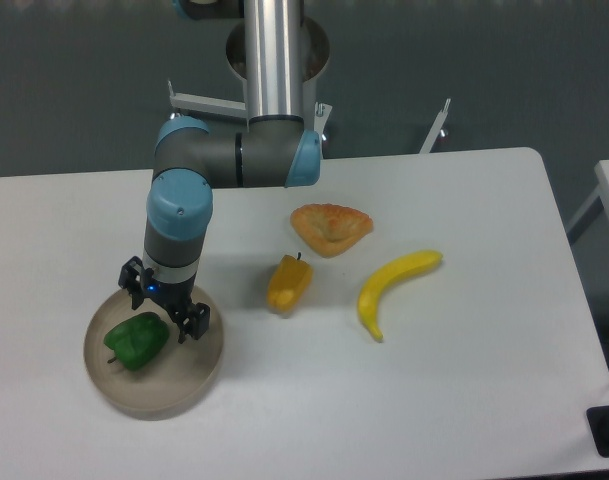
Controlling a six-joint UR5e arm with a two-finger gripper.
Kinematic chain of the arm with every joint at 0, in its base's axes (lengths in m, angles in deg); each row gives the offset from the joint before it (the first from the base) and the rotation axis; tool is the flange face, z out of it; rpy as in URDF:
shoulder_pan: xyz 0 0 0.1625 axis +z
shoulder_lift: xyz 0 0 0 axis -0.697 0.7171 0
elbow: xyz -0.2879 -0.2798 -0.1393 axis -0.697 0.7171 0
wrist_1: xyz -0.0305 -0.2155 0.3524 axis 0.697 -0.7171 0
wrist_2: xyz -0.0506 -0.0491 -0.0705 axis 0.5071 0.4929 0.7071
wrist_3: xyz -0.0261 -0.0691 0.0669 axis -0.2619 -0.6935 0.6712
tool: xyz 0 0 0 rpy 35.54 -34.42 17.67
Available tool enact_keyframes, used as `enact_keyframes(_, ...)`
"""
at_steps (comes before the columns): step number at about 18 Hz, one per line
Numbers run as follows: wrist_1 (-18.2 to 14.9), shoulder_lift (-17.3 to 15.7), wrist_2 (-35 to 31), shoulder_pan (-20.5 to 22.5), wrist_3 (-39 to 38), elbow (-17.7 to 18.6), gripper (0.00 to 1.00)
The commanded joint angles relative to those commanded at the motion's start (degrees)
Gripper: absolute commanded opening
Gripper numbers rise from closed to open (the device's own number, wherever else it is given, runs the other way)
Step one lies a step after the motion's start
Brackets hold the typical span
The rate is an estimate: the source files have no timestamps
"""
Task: Pick up the green pepper from the plate
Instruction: 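Lower the gripper around the green pepper and close on it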
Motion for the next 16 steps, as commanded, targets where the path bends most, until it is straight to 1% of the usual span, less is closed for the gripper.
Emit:
enact_keyframes(3,0.4,0.6,0.0,-0.5,0.1,-0.1,1.0)
enact_keyframes(10,0.4,0.6,0.1,-1.2,1.1,-0.3,1.0)
enact_keyframes(16,0.4,1.4,0.0,-1.4,1.1,-0.6,1.0)
